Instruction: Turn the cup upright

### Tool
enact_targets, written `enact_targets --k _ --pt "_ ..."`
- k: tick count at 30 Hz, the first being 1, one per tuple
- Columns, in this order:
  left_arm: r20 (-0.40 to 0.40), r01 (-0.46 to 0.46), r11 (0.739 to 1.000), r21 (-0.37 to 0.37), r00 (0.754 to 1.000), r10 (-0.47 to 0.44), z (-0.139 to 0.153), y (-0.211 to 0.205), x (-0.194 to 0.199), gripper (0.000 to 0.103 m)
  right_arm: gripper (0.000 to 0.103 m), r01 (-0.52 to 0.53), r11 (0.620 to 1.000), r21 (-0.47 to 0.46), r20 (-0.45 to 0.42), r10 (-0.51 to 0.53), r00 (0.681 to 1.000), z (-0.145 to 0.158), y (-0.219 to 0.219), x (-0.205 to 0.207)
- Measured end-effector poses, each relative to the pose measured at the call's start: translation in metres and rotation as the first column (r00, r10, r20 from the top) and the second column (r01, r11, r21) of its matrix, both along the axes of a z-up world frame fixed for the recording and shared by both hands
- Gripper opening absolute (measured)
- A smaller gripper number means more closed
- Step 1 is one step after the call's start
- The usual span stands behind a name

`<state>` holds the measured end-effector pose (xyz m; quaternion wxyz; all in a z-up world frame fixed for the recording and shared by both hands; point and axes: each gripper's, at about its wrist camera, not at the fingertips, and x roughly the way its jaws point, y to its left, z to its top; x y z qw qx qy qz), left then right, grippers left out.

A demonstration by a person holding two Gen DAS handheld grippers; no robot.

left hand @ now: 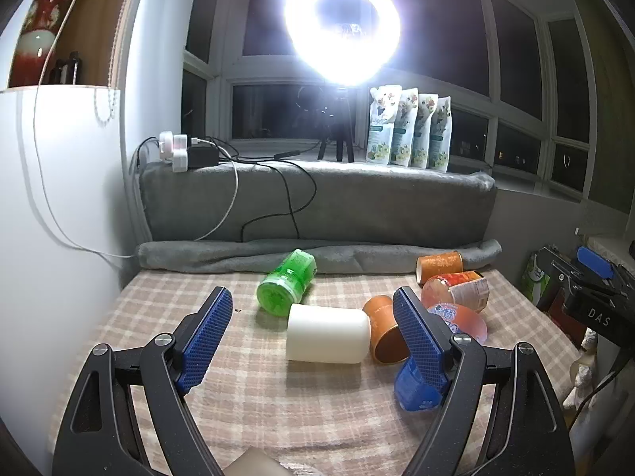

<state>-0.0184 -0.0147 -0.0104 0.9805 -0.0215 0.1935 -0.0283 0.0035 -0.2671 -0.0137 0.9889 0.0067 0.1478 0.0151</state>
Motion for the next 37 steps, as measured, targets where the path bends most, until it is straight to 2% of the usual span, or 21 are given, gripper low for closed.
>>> enact_targets --k 18,32,37 --pt "-0.001 0.001 1.0 -0.002 1.0 -0.001 0.0002 0.0003 0.0001 0.083 0.103 -0.001 1.0 -0.002 -0.001 0.001 1.0 -0.0001 0.0003 0.0001" --pt "-0.029 0.012 0.999 -0.043 0.999 -0.013 -0.0006 0.0006 0.0011 0.083 0.103 -0.001 1.0 -0.004 -0.001 0.001 1.0 0.0 0.0003 0.0005" --pt "-0.007 -0.005 0.999 -0.036 1.0 0.005 0.0005 0.0022 -0.001 0.083 0.103 -0.001 1.0 -0.002 -0.002 0.001 1.0 0.0001 0.0002 0.0005"
